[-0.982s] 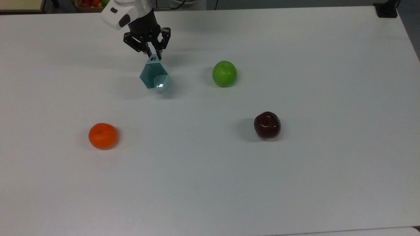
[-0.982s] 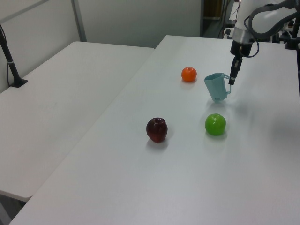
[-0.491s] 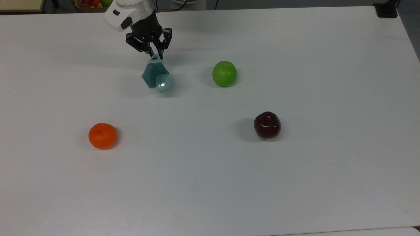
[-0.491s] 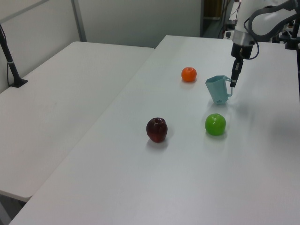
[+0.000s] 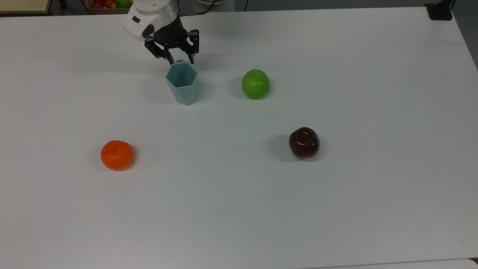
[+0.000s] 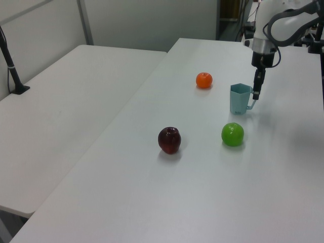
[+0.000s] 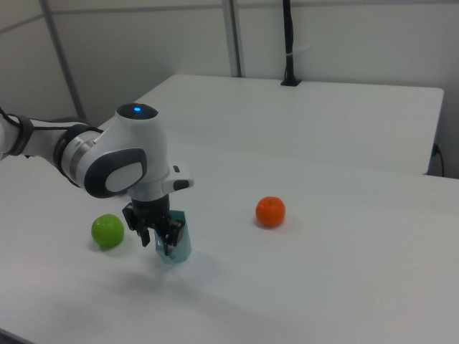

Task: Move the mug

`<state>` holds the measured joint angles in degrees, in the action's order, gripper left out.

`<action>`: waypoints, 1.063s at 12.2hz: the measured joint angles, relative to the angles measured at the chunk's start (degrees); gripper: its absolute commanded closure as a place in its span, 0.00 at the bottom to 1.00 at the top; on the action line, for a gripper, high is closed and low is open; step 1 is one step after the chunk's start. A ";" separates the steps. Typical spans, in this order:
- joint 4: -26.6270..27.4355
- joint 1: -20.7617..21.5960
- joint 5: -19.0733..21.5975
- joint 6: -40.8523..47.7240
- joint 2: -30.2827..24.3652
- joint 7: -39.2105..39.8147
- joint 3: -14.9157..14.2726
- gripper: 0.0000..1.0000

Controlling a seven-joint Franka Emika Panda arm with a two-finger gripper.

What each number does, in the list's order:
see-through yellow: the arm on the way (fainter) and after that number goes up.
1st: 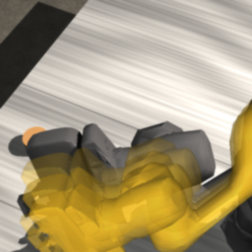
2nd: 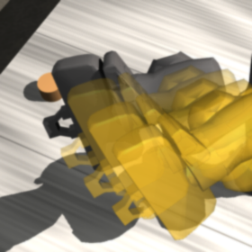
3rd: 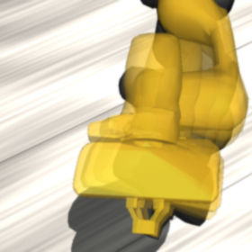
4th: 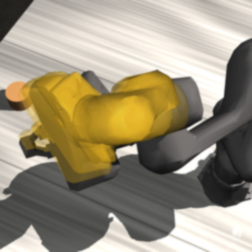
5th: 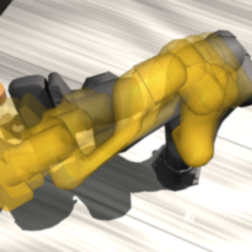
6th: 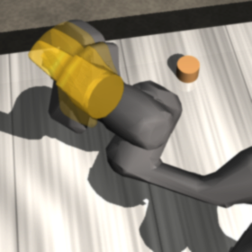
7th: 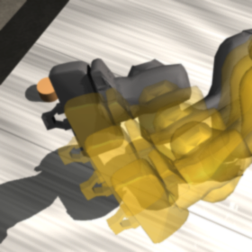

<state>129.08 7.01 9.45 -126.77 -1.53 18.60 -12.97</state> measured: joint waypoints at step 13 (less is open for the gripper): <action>-27.65 3.55 -6.02 23.75 0.22 -14.91 0.25 0.00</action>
<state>101.44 10.56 3.42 -103.02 -1.30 3.69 -12.73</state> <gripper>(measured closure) 0.000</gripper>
